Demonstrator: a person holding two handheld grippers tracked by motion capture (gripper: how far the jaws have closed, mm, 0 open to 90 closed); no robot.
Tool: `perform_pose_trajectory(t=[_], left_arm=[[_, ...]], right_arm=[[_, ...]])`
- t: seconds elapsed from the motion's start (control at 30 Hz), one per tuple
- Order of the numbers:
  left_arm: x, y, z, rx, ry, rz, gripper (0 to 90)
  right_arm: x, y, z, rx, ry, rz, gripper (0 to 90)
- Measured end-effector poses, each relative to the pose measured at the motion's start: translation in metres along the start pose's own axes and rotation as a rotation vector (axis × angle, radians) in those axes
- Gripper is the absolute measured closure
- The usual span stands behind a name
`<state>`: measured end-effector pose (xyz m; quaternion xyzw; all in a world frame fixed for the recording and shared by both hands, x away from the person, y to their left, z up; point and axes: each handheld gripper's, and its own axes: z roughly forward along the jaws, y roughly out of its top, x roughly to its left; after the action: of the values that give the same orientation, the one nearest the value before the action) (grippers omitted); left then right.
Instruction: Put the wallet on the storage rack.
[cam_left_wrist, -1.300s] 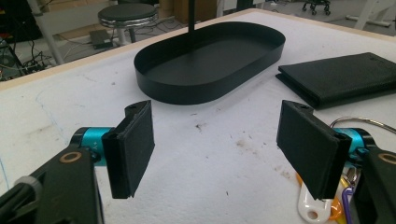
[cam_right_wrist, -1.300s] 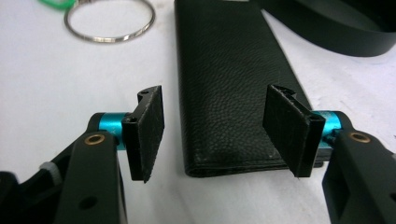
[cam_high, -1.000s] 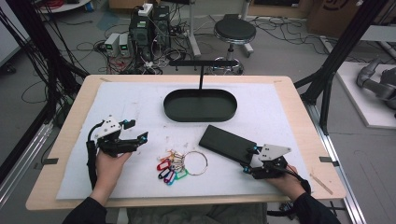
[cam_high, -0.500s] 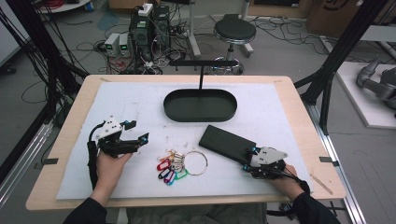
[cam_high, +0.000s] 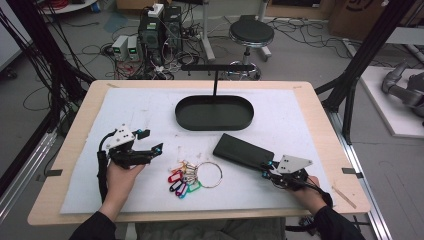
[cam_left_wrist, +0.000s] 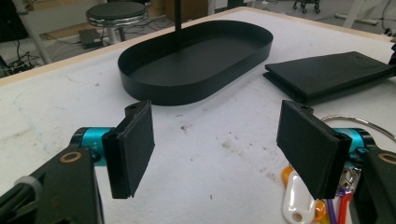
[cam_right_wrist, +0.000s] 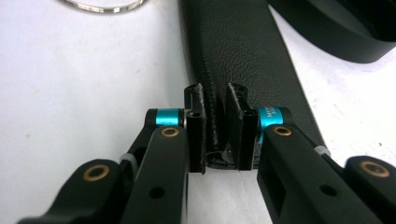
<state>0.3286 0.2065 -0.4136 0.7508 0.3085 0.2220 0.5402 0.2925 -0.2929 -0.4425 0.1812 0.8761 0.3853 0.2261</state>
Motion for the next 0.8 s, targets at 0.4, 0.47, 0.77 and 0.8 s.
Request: perform_pose_trajectory(t=[0.4, 0.47, 0.77, 0.8], left_arm=[[-0.021, 0.012, 0.027, 0.007, -0.086, 0.031, 27.6], [-0.023, 0.013, 0.030, 0.007, -0.093, 0.033, 27.6], [-0.040, 0.023, 0.058, 0.009, -0.208, 0.036, 29.2], [-0.044, 0.024, 0.061, 0.012, -0.217, 0.046, 30.8]], right_arm=[[-0.011, 0.003, -0.016, -0.106, 0.034, 0.124, 82.4], [-0.013, 0.004, -0.018, -0.128, 0.045, 0.145, 82.5], [-0.016, 0.005, -0.025, -0.186, 0.082, 0.211, 82.6], [-0.017, 0.006, -0.025, -0.192, 0.087, 0.215, 82.6]])
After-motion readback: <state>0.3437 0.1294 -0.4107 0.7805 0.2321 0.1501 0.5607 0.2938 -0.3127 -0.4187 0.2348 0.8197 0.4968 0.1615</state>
